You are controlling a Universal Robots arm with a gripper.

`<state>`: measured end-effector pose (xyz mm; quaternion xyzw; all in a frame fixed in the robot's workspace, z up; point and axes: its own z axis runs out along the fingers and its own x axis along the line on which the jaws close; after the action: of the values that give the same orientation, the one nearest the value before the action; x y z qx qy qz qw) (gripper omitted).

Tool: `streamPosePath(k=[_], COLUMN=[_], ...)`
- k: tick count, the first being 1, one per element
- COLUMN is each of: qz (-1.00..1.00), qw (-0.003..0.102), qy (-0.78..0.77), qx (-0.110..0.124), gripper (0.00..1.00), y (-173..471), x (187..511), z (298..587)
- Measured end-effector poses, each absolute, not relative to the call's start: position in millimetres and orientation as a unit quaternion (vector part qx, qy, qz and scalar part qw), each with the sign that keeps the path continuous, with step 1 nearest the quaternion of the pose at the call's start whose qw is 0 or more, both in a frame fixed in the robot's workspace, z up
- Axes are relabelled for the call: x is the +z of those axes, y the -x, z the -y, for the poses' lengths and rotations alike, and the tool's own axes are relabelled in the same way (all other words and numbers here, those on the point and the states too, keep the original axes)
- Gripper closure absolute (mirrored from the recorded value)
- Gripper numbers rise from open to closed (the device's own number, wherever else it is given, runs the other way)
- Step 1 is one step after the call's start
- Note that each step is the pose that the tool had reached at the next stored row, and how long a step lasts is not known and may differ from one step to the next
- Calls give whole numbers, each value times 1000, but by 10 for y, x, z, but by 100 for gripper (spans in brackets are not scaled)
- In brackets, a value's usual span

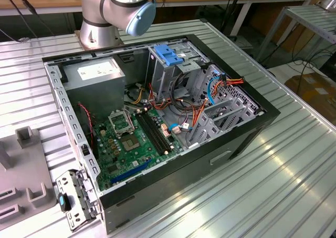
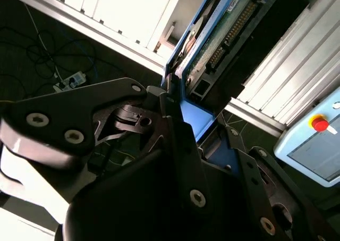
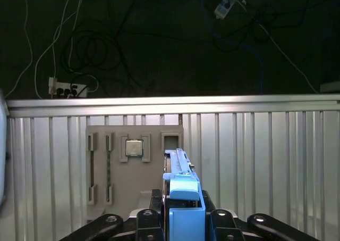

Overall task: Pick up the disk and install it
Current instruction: 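Pick up the disk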

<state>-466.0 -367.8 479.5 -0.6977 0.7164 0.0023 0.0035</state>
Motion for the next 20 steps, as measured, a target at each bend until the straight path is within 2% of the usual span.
streamPosePath(k=[20], qz=[-716], qw=[4], qy=[698], qx=[2], gripper=[63], y=[4660], x=[5018], z=[3678])
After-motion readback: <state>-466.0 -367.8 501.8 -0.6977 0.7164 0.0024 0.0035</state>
